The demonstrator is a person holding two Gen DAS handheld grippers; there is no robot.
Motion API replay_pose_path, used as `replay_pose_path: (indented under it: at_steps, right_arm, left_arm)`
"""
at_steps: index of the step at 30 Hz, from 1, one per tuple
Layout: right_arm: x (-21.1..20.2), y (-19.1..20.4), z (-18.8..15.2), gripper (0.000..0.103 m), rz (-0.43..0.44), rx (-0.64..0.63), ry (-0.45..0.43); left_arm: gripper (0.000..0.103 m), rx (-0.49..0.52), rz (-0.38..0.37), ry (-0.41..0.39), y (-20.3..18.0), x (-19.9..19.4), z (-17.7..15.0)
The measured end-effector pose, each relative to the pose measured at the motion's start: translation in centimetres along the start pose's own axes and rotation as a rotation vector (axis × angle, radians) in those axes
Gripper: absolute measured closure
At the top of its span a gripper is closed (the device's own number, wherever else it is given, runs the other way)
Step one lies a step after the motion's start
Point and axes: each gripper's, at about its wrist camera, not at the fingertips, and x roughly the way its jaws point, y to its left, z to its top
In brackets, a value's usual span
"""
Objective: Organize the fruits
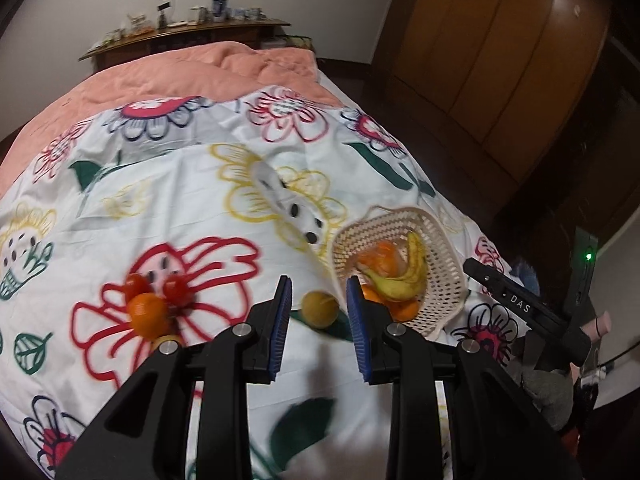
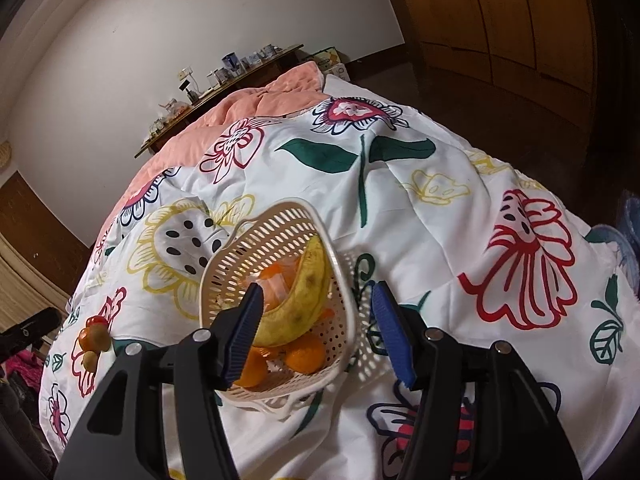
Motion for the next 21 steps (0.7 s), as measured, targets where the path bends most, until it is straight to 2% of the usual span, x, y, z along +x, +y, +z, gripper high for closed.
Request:
replay_pose_path:
  at_steps: [9, 11, 14, 18, 19, 21]
  right_arm:
    - [-0.8, -2.6, 0.1, 0.046, 0.021, 0.048, -0.017]
    - [-0.9, -2.8, 0.1, 0.045, 0.027, 0.051, -0.019]
    - [-0.9, -2.9, 0.0, 0.040, 0.033, 0.055, -0.021]
    - [-0.7, -2.5, -0.2, 0.039, 0.036, 0.051, -0.011]
    - [-0.6, -2.3, -0.3, 0.039, 0.036, 0.047, -0.009]
    - [-0.6, -1.9, -0.4, 0.037, 0.038, 0.038, -0.007]
  left_arm:
    - [0.074, 0.091, -0.010, 0.087, -5.2, 4.4, -0.3]
    - [0.074, 0.099, 0.001, 0.087, -5.5, 4.5, -0.3]
    - [0.074, 0.100, 0.023, 0.081, -5.6, 4.4, -0.4]
    - [0.072, 0.103, 0.039, 0.070, -5.3, 4.0, -0.4]
    - [0.071, 0.106, 0.047, 0.066, -5.3, 3.9, -0.5]
    - [0.053, 0.117, 0.077, 0.045, -5.2, 3.6, -0.6]
